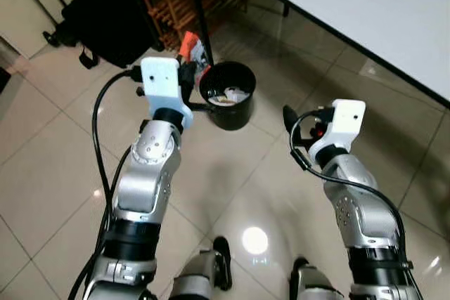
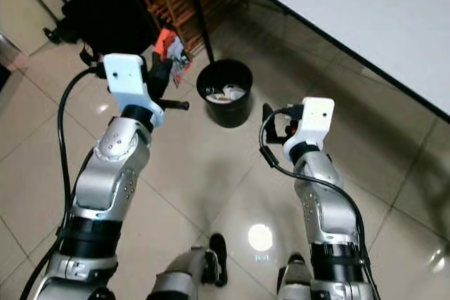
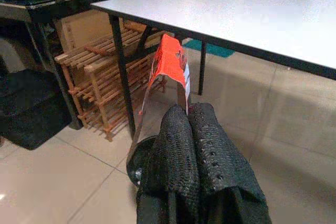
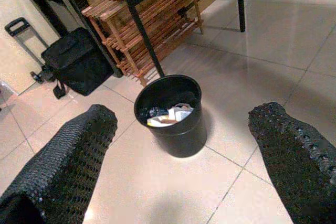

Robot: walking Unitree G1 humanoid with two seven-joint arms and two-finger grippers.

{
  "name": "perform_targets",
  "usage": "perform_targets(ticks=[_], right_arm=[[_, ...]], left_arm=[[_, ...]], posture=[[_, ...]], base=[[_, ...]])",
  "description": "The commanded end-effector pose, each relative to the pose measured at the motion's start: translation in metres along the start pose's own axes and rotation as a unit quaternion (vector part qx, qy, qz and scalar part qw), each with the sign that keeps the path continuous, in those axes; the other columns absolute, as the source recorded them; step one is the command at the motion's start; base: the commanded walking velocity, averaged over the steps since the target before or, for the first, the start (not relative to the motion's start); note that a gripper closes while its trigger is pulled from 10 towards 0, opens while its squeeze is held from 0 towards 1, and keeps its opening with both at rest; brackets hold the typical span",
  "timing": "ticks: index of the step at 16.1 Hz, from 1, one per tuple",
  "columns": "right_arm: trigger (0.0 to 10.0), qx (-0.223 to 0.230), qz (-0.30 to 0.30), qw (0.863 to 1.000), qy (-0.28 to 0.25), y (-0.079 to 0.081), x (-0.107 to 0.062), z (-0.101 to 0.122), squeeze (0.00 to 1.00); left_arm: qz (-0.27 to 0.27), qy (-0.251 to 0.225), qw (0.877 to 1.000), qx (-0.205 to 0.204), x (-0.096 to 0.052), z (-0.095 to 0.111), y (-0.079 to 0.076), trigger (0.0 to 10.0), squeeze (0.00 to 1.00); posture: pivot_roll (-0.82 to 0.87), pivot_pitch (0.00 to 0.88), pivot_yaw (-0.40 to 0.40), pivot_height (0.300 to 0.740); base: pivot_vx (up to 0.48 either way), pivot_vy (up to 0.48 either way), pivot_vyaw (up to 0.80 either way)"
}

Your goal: Picking trash to rubbish bin

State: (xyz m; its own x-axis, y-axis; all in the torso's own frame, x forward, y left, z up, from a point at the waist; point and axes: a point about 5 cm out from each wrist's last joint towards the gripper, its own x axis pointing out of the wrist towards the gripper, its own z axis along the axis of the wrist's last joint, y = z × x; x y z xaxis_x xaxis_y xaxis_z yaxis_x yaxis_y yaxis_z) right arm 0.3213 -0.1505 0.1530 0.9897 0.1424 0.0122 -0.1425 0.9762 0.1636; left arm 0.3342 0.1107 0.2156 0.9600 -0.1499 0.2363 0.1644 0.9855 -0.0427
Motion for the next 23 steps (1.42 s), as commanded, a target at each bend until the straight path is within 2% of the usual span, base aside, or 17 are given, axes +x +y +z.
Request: perform_targets(ticks=[1,10,12,14,17,20,23], right_arm=[[10.0,0.008,0.006,1.000,0.005,0.002,-0.002,-0.002,0.00],[10.0,0.005,0.014,1.000,0.012,0.006,-0.001,-0.003,0.00],[10.0,0.005,0.014,1.000,0.013,0.006,-0.002,-0.004,0.00],[10.0,0.008,0.016,1.000,0.013,0.007,-0.002,-0.004,0.00],[10.0,0.009,0.025,0.999,0.020,0.011,-0.004,-0.009,0.00],[10.0,0.008,0.030,0.999,0.037,0.012,-0.008,-0.020,0.00],[10.0,0.006,0.024,0.997,0.067,0.008,-0.013,-0.039,0.00]], left_arm=[[0.014,0.013,1.000,0.006,-0.003,-0.008,0.006,10.0,0.00],[0.015,0.013,1.000,0.016,-0.002,-0.007,0.008,10.0,0.00],[0.002,0.003,1.000,0.026,-0.002,-0.006,0.004,10.0,0.00],[-0.014,0.002,1.000,0.014,-0.005,-0.008,-0.001,10.0,0.00],[-0.019,0.009,1.000,0.006,-0.007,-0.012,-0.002,10.0,0.00],[-0.022,0.034,0.999,0.023,-0.013,-0.029,0.002,10.0,0.00],[-0.023,0.073,0.996,0.038,-0.024,-0.056,0.007,10.0,0.00]], posture=[[0.01,0.312,0.147,0.740],[0.02,0.333,0.151,0.740],[0.02,0.334,0.152,0.740],[0.02,0.335,0.155,0.740],[0.02,0.330,0.161,0.740],[0.01,0.323,0.163,0.740],[0.01,0.315,0.159,0.740]], base=[[0.480,0.000,0.00],[0.367,0.000,0.00],[0.000,0.000,0.00],[0.000,0.000,0.00],[0.000,0.000,0.00],[0.000,0.000,0.00],[0.000,0.000,0.00]])
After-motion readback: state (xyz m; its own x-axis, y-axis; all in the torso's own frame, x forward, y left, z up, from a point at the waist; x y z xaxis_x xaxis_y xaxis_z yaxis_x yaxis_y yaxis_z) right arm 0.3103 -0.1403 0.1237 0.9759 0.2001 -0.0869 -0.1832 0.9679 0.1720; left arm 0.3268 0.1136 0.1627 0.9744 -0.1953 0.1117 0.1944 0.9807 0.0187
